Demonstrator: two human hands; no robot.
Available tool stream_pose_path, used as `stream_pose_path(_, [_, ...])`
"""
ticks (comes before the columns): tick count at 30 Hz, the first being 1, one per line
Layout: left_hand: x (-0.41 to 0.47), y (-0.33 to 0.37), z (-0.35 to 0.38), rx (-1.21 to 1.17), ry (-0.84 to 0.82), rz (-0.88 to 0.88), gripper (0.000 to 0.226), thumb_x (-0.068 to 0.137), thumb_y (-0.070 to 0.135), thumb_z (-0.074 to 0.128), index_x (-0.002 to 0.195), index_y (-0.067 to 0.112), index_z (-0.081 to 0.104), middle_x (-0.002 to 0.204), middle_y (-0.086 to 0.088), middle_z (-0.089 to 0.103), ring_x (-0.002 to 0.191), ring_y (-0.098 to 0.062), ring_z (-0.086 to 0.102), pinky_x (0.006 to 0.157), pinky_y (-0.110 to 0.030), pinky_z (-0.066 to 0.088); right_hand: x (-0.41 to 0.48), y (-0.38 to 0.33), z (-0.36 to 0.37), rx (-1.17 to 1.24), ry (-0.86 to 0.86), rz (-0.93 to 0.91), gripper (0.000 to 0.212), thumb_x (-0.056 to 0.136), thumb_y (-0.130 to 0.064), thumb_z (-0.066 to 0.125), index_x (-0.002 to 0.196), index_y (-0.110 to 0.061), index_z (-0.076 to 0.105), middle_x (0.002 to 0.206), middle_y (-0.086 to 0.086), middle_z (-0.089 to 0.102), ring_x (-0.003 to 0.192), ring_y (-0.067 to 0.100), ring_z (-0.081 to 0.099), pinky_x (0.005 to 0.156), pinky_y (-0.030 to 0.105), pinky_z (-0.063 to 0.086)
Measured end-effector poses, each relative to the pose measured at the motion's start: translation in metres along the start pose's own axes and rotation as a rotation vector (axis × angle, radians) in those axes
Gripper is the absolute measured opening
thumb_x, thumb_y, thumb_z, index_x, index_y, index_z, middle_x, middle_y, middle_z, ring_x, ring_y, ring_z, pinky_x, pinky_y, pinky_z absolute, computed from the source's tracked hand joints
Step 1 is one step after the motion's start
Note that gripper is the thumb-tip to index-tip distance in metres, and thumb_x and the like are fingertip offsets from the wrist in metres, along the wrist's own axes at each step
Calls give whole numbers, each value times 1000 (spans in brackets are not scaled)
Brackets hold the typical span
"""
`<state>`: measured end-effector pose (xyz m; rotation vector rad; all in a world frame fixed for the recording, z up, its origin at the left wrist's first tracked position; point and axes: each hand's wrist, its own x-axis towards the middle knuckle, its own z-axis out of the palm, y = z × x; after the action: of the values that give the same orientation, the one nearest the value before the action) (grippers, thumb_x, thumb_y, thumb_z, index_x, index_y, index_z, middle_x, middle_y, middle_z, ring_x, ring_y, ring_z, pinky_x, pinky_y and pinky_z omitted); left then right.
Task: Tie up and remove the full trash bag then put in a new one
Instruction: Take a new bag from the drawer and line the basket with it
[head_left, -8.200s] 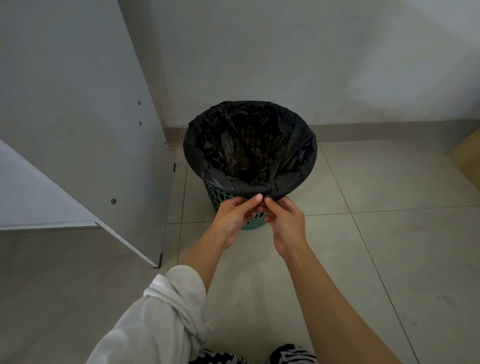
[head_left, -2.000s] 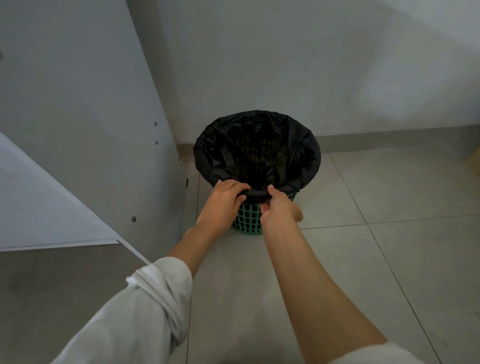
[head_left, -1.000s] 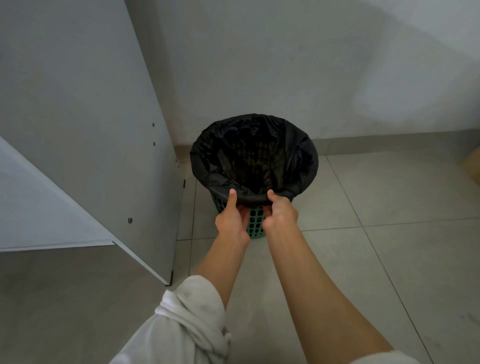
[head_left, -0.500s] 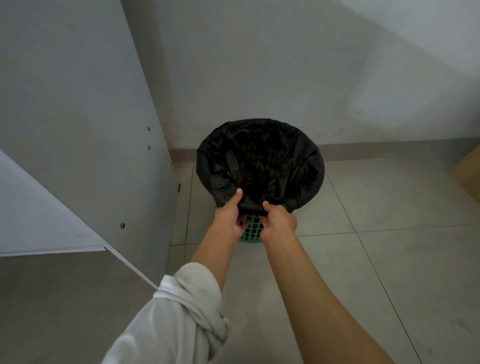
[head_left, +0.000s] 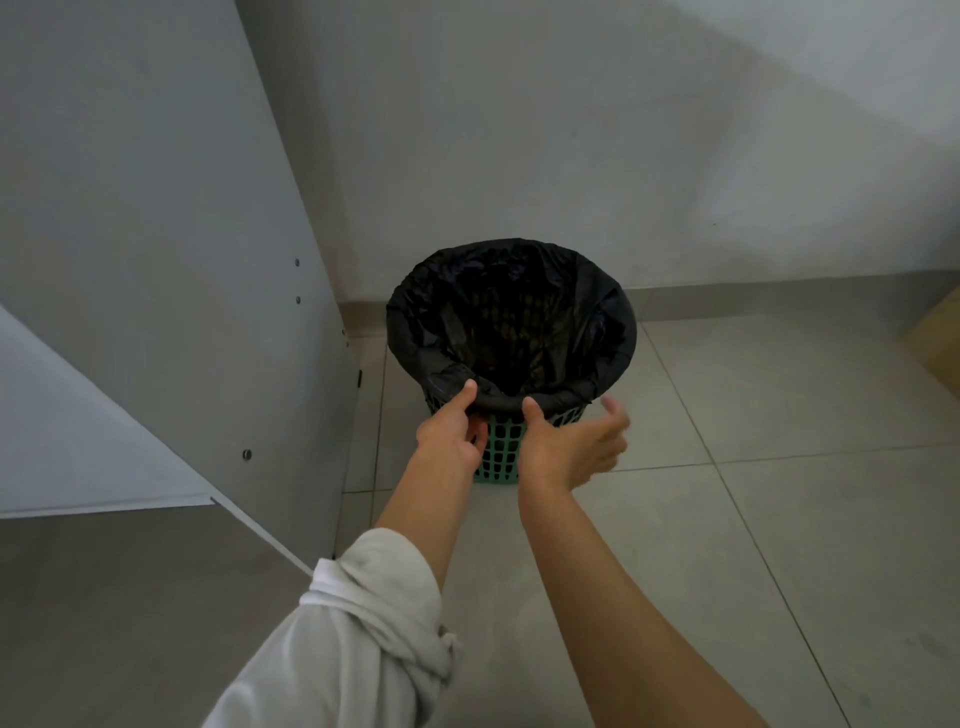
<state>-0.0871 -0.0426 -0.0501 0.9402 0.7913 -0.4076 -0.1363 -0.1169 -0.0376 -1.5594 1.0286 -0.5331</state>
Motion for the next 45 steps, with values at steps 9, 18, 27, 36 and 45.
stream_pose_path(9, [3, 6, -8, -41, -139, -79, 18, 86, 26, 65, 92, 11, 59, 79, 2, 56, 66, -10, 47, 57, -20, 40, 25, 43, 4, -291, -298, -1032, 26, 85, -24, 56, 104, -17, 72, 99, 0, 69, 101, 13, 56, 110, 48, 29])
stream_pose_path(18, [-6, 0, -9, -204, -169, -120, 24, 85, 27, 67, 90, 6, 59, 84, -5, 58, 76, -13, 57, 75, -23, 50, 21, 46, 3, -432, -243, -1123, 28, 89, -20, 46, 106, -17, 68, 96, -1, 66, 95, 20, 61, 111, 49, 26])
stream_pose_path(27, [-8, -7, -8, -148, -226, -68, 30, 88, 26, 62, 109, 4, 60, 95, -7, 64, 88, -15, 61, 75, -23, 49, 25, 48, -2, -540, -234, -1155, 28, 87, -10, 52, 112, -16, 64, 99, 0, 65, 100, 20, 59, 111, 52, 28])
stream_pose_path(36, [-22, -13, -23, 159, -45, 40, 46, 80, 45, 68, 107, 7, 63, 94, -1, 67, 79, -12, 63, 62, -23, 48, 37, 56, -8, -451, -178, -1148, 24, 91, -12, 51, 111, -11, 65, 113, 5, 66, 121, 23, 50, 111, 48, 28])
stream_pose_path(45, [-5, 13, -28, 169, -77, 239, 50, 89, 42, 58, 122, 5, 56, 119, -9, 63, 105, -20, 60, 87, -33, 48, 29, 51, 4, -423, -228, -1206, 26, 86, -6, 59, 109, -12, 68, 98, 5, 66, 97, 23, 60, 108, 53, 34])
